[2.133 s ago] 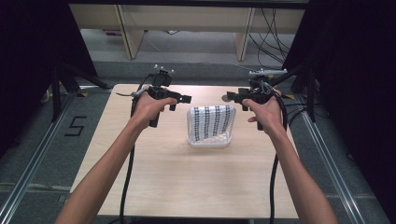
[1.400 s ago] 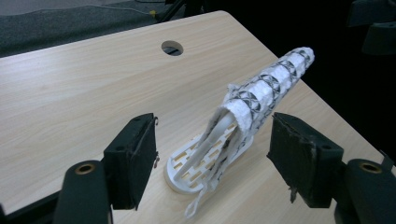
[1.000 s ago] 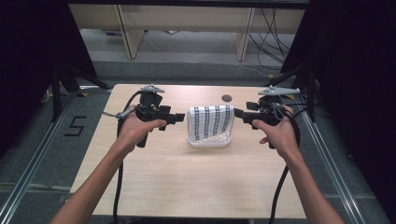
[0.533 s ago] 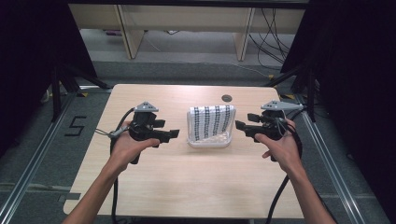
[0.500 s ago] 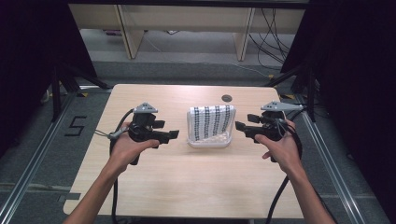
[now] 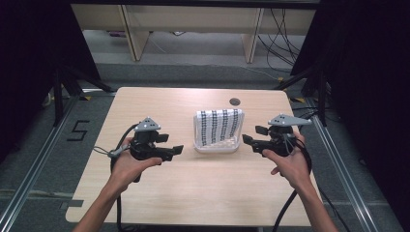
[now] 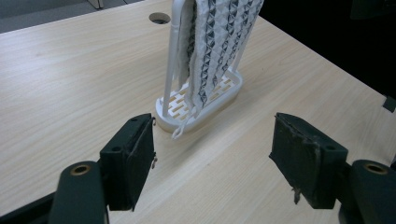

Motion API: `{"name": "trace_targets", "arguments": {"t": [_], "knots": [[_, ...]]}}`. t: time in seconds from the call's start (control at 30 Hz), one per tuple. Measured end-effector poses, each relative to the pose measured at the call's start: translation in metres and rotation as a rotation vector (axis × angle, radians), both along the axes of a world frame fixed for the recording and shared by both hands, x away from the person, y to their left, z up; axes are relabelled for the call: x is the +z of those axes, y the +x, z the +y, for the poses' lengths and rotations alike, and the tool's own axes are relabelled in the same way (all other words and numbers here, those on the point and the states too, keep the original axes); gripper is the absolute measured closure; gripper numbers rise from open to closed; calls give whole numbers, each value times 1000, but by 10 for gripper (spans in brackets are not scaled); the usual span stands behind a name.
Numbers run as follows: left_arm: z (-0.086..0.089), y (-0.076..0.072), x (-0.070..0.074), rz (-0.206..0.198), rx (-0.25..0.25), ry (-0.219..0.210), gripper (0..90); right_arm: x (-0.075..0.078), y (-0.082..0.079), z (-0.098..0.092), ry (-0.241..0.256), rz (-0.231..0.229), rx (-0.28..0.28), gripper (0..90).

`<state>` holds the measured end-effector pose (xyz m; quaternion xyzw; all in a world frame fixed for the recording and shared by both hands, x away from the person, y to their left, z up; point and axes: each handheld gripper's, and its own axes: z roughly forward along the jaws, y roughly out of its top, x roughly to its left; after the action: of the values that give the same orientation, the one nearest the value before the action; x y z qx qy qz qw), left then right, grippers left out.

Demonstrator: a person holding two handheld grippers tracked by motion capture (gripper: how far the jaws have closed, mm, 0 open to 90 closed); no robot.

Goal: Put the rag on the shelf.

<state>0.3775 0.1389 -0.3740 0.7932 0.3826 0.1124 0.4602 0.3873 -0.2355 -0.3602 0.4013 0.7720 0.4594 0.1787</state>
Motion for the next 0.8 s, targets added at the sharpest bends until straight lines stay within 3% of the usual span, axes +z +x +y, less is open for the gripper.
{"name": "trace_targets", "arguments": {"t": [0.03,0.07,0.1,0.13,0.2,0.23,0.27,0.3,0.33,0.37,0.43,0.5,0.53,0.57,0.6,0.63,0.67,0.7,0.73,0.77,0.8], "knots": [[-2,-2,-1,0,14,-11,292,-1,-1,-1,-15,-5,0,386],[0,-3,-2,2,-1,11,291,-2,-3,0,-5,17,-5,386],[-1,-4,-3,-1,2,1,292,-3,-4,0,1,22,-2,386],[-1,-5,-3,1,-2,13,291,-5,-4,0,-5,-4,4,385],[-2,-7,-6,-3,0,-11,289,-7,-7,0,3,14,0,384],[-1,-8,-6,-4,-16,9,283,-8,-6,-1,-7,-4,14,381],[-3,-10,-8,-9,5,-7,277,-9,-8,-1,0,11,12,377],[-2,-11,-8,-7,-7,4,271,-9,-11,0,13,33,2,369],[-1,-11,-10,-9,-22,12,270,-11,-9,-1,8,-2,17,351],[-2,-13,-11,-9,-9,-1,268,-11,-13,0,21,44,6,338],[-1,-15,-13,-11,-21,22,259,-14,-14,-1,12,3,19,327],[-2,-17,-16,-10,-10,8,257,-14,-18,-1,26,34,18,319],[0,-18,-16,-11,-24,25,257,-15,-18,-2,14,13,26,315],[-2,-19,-18,-10,-8,1,256,-16,-20,0,29,29,24,312],[0,-19,-19,-11,-29,24,256,-17,-20,-2,8,11,33,309],[0,-21,-20,-11,-23,15,255,-19,-22,0,24,5,25,304],[-1,-22,-21,-10,-18,5,255,-18,-25,-1,16,34,25,303],[1,-22,-22,-10,-34,22,253,-19,-24,-2,5,2,35,302],[-1,-24,-24,-6,-23,2,252,-20,-27,-2,9,8,30,299],[-1,-24,-24,-8,-24,8,251,-21,-29,-1,17,24,32,298],[1,-25,-25,-11,-30,29,251,-22,-28,-2,13,6,40,297]]}}
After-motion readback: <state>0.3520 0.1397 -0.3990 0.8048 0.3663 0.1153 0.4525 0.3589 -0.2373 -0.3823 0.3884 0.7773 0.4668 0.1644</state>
